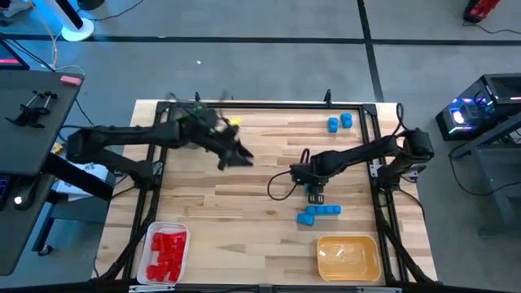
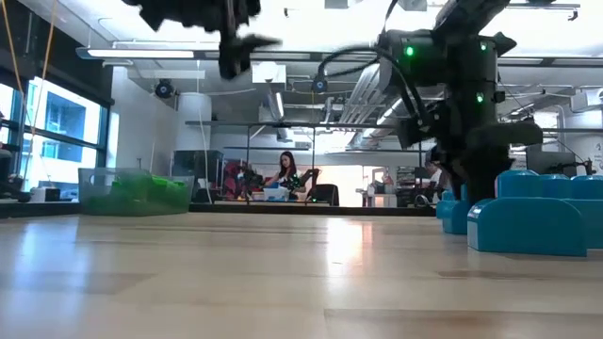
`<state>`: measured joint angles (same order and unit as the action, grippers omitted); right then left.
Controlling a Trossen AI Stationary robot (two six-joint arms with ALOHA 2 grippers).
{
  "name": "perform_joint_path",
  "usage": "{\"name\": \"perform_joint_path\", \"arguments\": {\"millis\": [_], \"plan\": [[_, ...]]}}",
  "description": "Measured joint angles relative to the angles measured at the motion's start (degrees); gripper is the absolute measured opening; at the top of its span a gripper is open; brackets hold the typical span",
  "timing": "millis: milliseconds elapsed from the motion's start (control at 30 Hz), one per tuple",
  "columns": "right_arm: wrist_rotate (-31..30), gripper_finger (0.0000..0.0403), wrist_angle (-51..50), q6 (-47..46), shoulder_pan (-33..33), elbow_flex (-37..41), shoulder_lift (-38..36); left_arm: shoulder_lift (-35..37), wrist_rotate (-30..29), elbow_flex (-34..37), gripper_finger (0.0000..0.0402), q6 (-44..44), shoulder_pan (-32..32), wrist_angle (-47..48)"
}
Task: Sort blocks
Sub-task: Put the blue game piece into the yellow bin
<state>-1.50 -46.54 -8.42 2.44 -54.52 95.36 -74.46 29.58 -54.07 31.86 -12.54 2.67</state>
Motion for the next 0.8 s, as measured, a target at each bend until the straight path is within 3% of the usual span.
{"name": "perform_joint_path", "arguments": {"millis": [133, 333, 467, 633, 800], "plan": [[0.0, 0.0016, -2.9, -0.6, 0.0, -2.0, -2.4, 6.3, -5.8, -1.4, 0.0239, -3.1, -2.4, -1.3], [0.1, 0.0037, -8.9, -6.3, 0.3, -6.0, -10.9, 12.5, -15.3, -1.6, 0.0239, -9.9, -4.3, -7.2], [4.7, 0.0021, -9.6, -17.0, 3.3, -6.7, -18.9, 12.9, -16.7, -1.6, 0.0239, -12.0, -4.9, -6.8], [18.1, 0.0005, -7.5, -31.5, 13.2, -4.2, -24.5, 10.1, -16.7, -1.6, 0.0239, -11.6, -5.1, -6.5], [19.0, 0.002, 1.3, -45.8, 27.0, -0.8, -24.1, 6.2, -16.7, -1.6, 0.0239, -11.0, -5.1, -6.8]]}}
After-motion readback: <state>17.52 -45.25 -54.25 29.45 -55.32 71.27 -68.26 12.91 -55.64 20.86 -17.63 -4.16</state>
